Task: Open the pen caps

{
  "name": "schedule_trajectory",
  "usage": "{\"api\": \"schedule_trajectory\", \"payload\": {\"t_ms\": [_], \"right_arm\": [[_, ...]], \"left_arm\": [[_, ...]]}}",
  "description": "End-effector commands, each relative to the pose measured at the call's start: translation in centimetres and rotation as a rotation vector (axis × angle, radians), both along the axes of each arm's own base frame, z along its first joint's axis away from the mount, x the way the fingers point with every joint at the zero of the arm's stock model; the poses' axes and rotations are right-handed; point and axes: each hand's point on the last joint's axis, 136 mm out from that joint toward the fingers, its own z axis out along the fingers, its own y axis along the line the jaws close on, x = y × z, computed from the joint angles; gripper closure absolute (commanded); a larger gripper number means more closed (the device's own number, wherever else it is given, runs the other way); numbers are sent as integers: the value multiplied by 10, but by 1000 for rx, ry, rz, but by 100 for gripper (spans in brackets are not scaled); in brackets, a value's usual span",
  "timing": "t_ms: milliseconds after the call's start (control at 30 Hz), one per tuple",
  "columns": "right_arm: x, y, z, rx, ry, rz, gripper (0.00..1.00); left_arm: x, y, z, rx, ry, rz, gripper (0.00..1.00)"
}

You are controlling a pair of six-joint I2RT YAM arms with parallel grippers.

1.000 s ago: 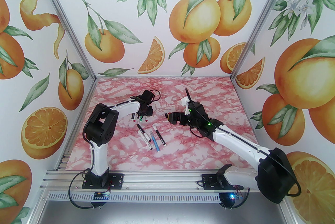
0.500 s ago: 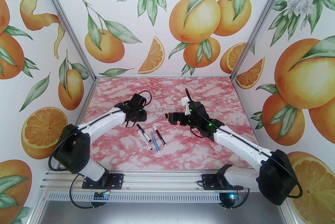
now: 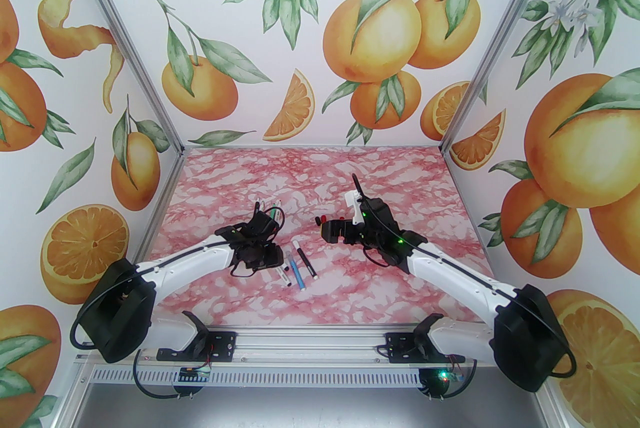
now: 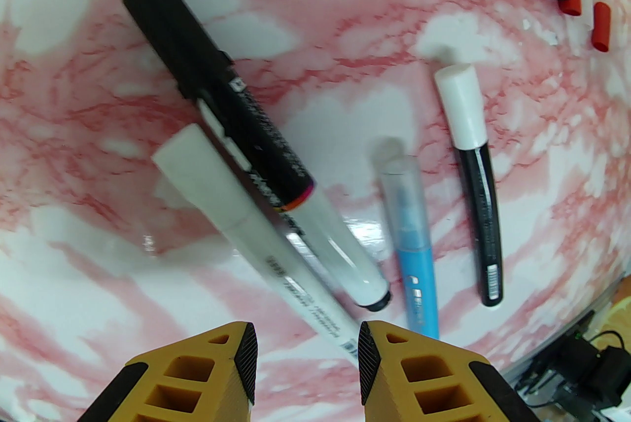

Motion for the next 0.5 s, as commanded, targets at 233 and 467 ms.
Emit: {"api": "schedule_trajectory", "payload": {"t_ms": [233,467], "right_arm": [[-3,4,7,23,-30,21,0],[-4,4,5,22,-20,19,0]], "left_arm": [[-5,-7,-13,1,34,-4,60],[-10,-2,-27,36,59,-10,64]]}}
